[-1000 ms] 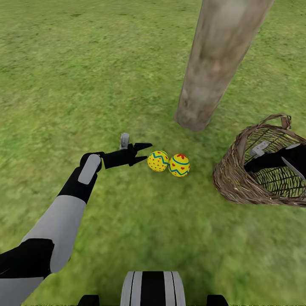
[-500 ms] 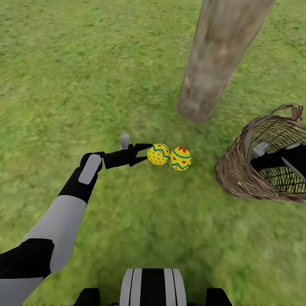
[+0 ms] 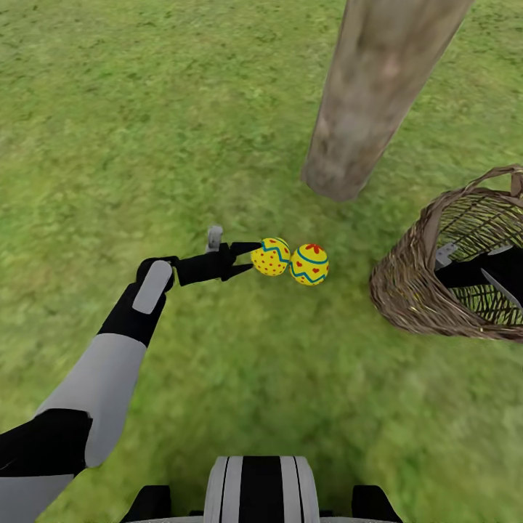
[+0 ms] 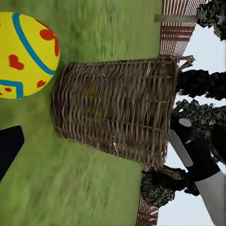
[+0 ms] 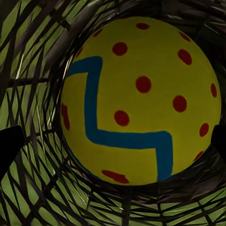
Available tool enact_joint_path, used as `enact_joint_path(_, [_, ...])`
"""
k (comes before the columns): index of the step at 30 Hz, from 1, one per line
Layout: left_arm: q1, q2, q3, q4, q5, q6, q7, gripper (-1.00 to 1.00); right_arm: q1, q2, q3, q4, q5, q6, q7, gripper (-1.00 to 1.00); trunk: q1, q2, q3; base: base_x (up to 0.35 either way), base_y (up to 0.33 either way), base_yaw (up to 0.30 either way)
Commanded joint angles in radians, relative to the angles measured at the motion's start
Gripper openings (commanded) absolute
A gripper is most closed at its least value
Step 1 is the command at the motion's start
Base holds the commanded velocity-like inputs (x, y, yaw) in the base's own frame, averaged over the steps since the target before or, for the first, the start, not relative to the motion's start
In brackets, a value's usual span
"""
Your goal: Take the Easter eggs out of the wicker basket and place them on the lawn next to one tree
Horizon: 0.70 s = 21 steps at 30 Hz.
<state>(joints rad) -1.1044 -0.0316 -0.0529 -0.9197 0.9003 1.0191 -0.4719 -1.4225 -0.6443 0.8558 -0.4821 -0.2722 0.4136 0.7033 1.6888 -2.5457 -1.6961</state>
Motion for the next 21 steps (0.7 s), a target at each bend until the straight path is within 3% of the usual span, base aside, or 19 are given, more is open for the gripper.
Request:
enact_joint_path(1, [-0.001,0.000,0.001,-0.021,-0.005,0.003,-0.006,1.00,-0.001,-0.001,0.005,-0.002,-0.010,0.008,-0.001,1.00,0.000,0.000,-0.001,0.000,0.000,0.000])
enact_joint_path(3, [0.000,0.004,0.002,-0.089,0.024,0.005,0.007,1.00,-0.001,-0.002,0.004,-0.003,-0.010,0.009,-0.001,1.00,0.000,0.000,-0.001,0.000,0.000,0.000])
enact_joint_path(6, [0.000,0.007,0.005,-0.116,0.051,0.005,0.036,1.00,-0.001,-0.003,0.004,-0.003,-0.009,0.008,-0.002,1.00,0.000,0.000,-0.001,0.000,0.000,0.000])
enact_joint_path(12, [-0.026,0.037,0.012,-0.187,0.116,0.006,0.199,1.00,-0.001,-0.003,0.004,-0.002,-0.009,0.005,-0.002,1.00,0.000,0.000,-0.001,0.000,0.000,0.000])
enact_joint_path(16, [-0.127,0.077,0.013,-0.187,0.243,0.006,0.373,1.00,-0.001,-0.003,0.005,0.000,-0.007,0.003,-0.002,1.00,0.000,0.000,-0.001,0.000,0.000,0.000])
enact_joint_path(17, [-0.202,0.098,0.013,-0.136,0.316,0.006,0.482,1.00,-0.001,-0.003,0.004,0.001,-0.007,0.002,-0.002,1.00,0.000,0.000,-0.001,0.000,0.000,0.000])
enact_joint_path(18, [-0.240,0.110,0.013,-0.100,0.348,0.006,0.519,1.00,-0.001,-0.004,0.004,0.001,-0.006,0.002,-0.002,1.00,0.000,0.000,-0.001,0.000,0.000,0.000])
enact_joint_path(21, [-0.332,0.136,0.013,-0.011,0.391,0.006,0.564,1.00,-0.001,-0.004,0.004,0.002,-0.006,0.001,-0.002,1.00,0.000,0.000,-0.001,0.000,0.000,0.000])
